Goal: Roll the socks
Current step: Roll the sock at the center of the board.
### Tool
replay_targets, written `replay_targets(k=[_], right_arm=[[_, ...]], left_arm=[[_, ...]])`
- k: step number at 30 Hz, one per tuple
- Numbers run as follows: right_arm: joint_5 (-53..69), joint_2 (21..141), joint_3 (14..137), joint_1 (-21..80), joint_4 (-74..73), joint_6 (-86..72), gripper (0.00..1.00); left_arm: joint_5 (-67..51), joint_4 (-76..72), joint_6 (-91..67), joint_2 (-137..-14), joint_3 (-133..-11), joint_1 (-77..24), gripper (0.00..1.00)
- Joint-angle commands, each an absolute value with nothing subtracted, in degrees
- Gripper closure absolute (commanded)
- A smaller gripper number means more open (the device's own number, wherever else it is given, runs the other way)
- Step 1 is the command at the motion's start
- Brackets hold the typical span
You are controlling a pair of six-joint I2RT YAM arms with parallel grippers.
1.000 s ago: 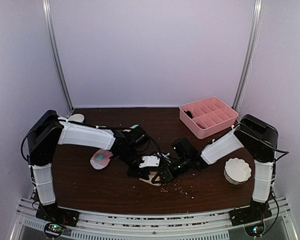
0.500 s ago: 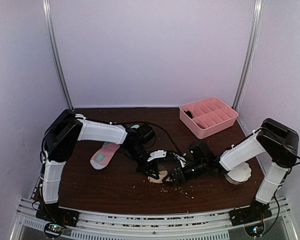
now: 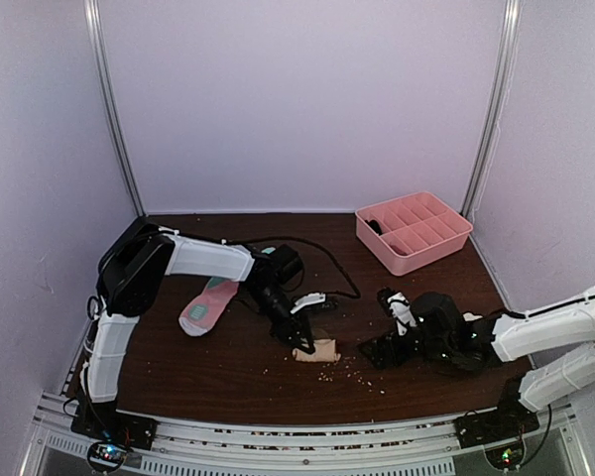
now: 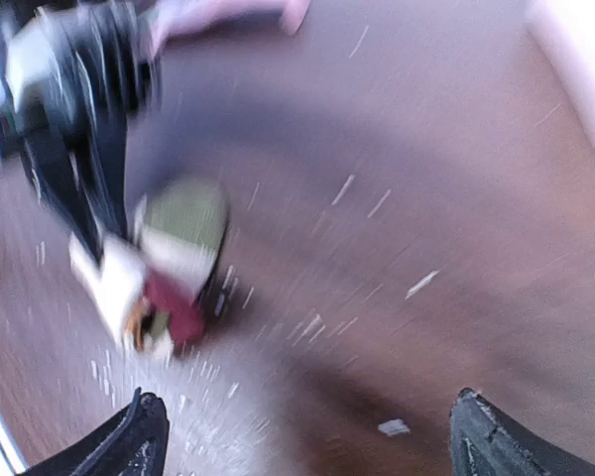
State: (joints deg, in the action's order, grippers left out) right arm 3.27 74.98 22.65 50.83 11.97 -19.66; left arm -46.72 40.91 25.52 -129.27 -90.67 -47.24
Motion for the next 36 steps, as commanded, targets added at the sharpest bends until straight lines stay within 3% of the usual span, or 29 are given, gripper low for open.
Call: replay_targets(k=[1, 4, 6, 8, 10, 15, 24, 30, 36], right_arm=[[-16.55, 63.08, 21.04, 48.49, 11.59, -24.76, 0.00], [1.94, 60.41, 17.66, 41.76, 24.33, -24.56, 0.00], [-0.14, 59.72, 16.31, 48.64, 27.48, -10.95, 0.01], [-7.39, 62.13, 19.06, 56.39, 21.56, 1.38, 0.01], [-6.55, 66.60, 22.79, 58.89, 15.24, 7.24, 0.01], [-4.20, 74.38, 25.33, 66.97, 17.68, 20.18, 0.00], [-5.94, 91.67, 37.20, 69.80, 11.53, 34.21, 0.33], [-4.48, 97.09, 41.47, 67.13, 9.49, 37.40, 0.48], [-2.33, 100.08, 43.11, 63.88, 7.13, 37.79, 0.54]], left_arm=[[-40.06, 46.23, 24.38, -134.23, -88.71, -45.54, 1.00], [-41.21, 44.94, 22.94, -133.85, -87.57, -45.44, 1.00], [-43.18, 44.23, 21.58, -133.73, -86.74, -45.29, 1.00], [-45.72, 43.25, 19.90, -133.77, -85.76, -45.12, 1.00], [-47.71, 41.92, 18.61, -133.76, -84.39, -45.09, 1.00], [-48.53, 43.73, 18.01, -136.57, -85.95, -45.09, 1.00], [-40.95, 45.39, 19.20, -139.00, -87.67, -45.09, 1.00], [-40.55, 47.65, 20.50, -140.38, -89.67, -45.17, 1.00], [-41.70, 48.31, 21.79, -140.33, -89.20, -45.80, 1.00]])
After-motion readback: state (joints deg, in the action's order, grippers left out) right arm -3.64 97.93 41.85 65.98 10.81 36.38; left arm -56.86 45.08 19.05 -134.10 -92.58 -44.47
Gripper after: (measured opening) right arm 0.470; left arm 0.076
